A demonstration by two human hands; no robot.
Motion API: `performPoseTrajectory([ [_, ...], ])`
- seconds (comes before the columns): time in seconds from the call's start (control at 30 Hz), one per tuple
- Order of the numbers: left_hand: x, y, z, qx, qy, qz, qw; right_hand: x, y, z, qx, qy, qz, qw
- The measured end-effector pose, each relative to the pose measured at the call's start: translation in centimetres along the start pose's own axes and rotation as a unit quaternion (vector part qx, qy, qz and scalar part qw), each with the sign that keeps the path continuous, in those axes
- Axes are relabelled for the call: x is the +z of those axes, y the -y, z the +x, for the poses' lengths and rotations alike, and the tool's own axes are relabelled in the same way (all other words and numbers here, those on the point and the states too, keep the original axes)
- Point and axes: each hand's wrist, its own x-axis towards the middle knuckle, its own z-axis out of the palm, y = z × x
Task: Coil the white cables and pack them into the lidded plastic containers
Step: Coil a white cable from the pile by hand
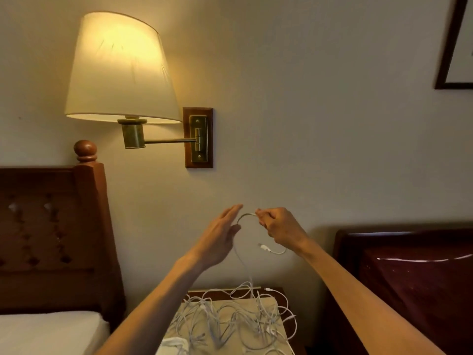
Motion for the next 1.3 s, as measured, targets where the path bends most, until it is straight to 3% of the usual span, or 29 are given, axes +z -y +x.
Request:
performPoseTrajectory([
  [0.13,0.5,-1.2,0.9,0.060,-0.053,-0.028,0.996,-1.1,1.8,-1.4,0.011,0.036,0.038,0.999],
  [0.23,-0.6,-0.9,1.7,0.132,-0.059,0.041,0.989,-1.2,2.4,-2.8,0.062,0.096,0.112,0.987],
  [0.33,-2.1,-1.3,2.8,0.156,-0.071,0.089,0.981,-1.1,3.2,-3.8,0.099,0.103,0.209,0.967],
  [0.63,-4.2,0.1,2.2,0.126,-0.147,0.128,0.973,-1.4,4.3,-5.7,0.180,0.155,0.389,0.890],
  [0.8,-3.4,0.5,0.9,0.117,-0.160,0.086,0.976,-2.5,5.1,-6.0,0.218,0.216,0.471,0.827],
  [0.9,-1.7,1.7,-1.5,0.065,-0.159,0.003,0.985,-4.3,5.8,-5.4,0.207,0.188,0.542,0.793],
  [1.13,3.0,0.0,-7.9,-0.051,-0.079,-0.077,0.993,-5.5,4.7,-3.1,0.186,0.084,0.547,0.812],
  [1.2,2.8,-1.7,-8.7,-0.078,-0.024,-0.031,0.996,-5.2,4.5,-2.9,0.177,0.067,0.527,0.829],
  [1.3,1.2,-5.9,-8.1,-0.102,0.141,0.132,0.976,-3.6,4.6,-3.2,0.160,0.063,0.463,0.869],
])
